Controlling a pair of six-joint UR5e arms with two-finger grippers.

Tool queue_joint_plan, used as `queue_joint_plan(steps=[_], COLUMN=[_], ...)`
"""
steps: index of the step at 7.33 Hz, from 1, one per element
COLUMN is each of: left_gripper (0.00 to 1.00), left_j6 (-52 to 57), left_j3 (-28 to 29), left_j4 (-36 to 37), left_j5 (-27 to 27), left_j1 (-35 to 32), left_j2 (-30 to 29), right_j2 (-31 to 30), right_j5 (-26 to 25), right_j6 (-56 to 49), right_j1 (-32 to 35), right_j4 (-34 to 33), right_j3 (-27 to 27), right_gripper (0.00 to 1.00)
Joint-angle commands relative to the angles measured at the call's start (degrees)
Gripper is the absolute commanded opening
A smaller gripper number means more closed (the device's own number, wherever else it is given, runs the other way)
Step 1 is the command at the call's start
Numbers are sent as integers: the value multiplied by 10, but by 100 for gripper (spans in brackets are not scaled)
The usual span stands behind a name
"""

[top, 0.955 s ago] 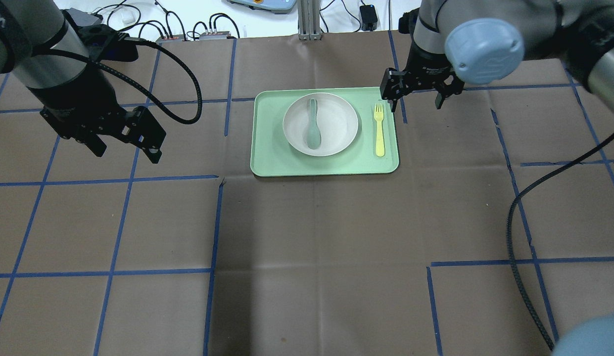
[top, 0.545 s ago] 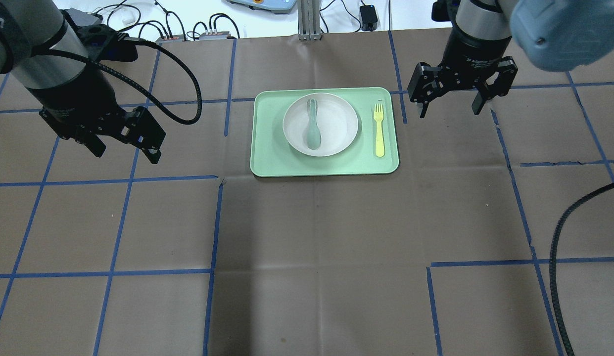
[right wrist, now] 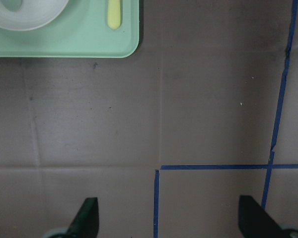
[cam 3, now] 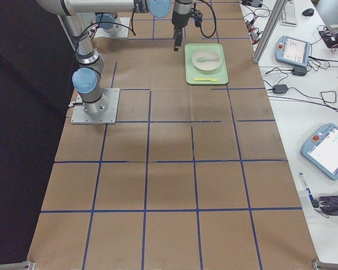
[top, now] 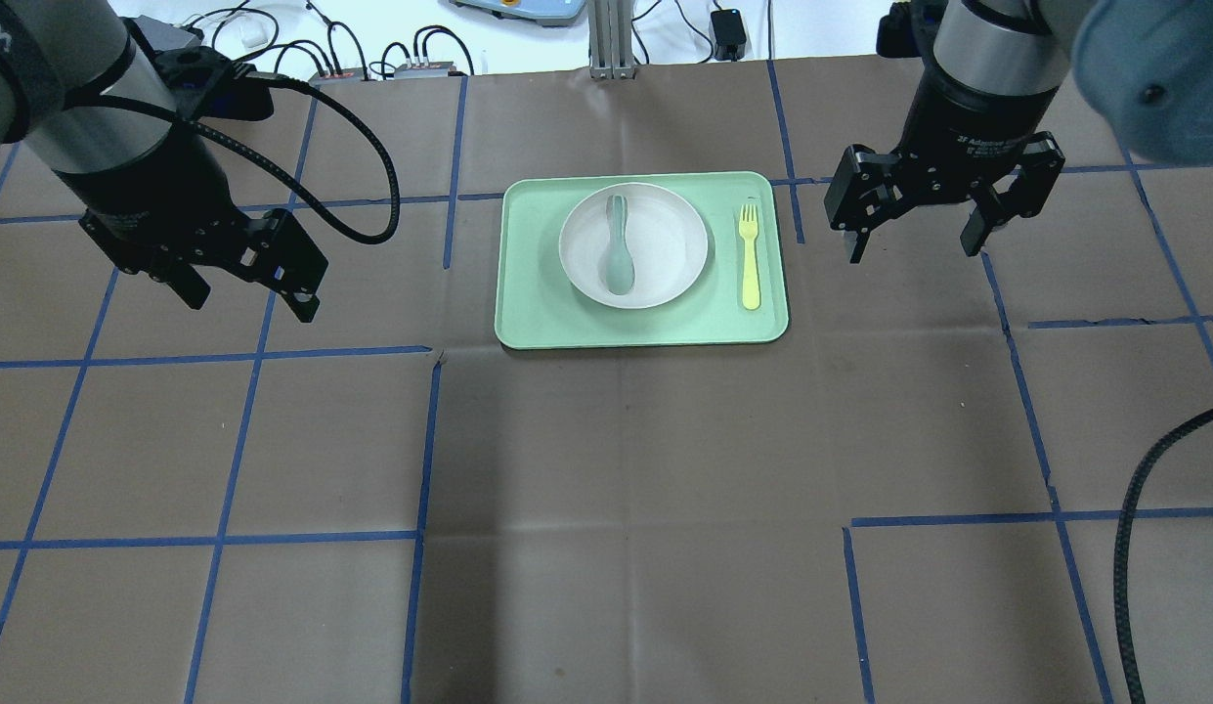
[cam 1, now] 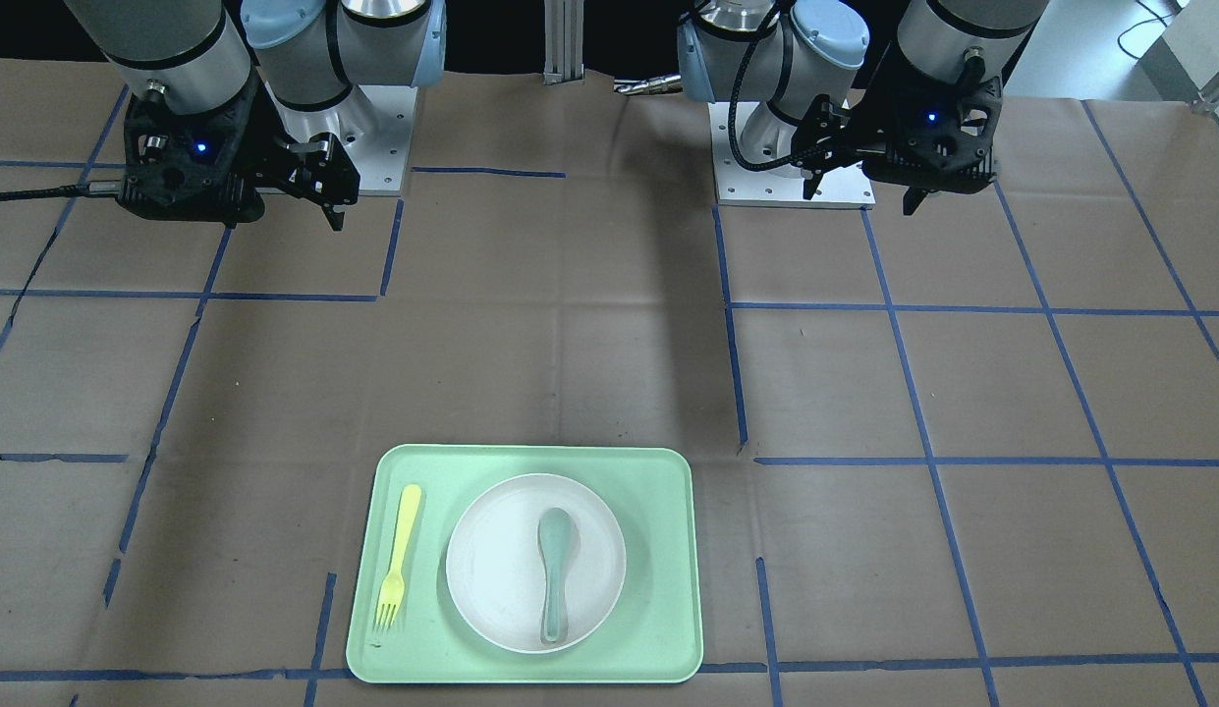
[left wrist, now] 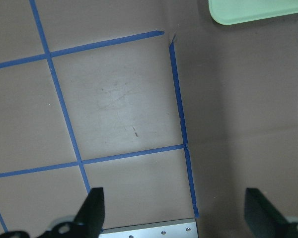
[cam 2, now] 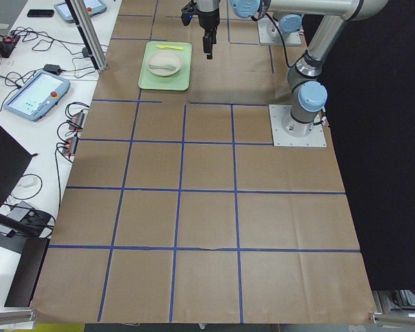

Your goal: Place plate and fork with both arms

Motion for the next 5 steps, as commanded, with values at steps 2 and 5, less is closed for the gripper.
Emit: queue_joint_plan(steps=[2,5], left_gripper=[99,99], left_j6=[0,0], left_j3=[-2,-1], left_j4=[-1,-1], left_j5=[1,1], left_j1=[0,0], left_j2=[0,0], right_j2=[-8,-7], right_j5=[2,2], right_j6=[3,2], right_j1=[0,0], right_j4=[-2,-8], right_j3=[11,11], right_gripper=[100,100])
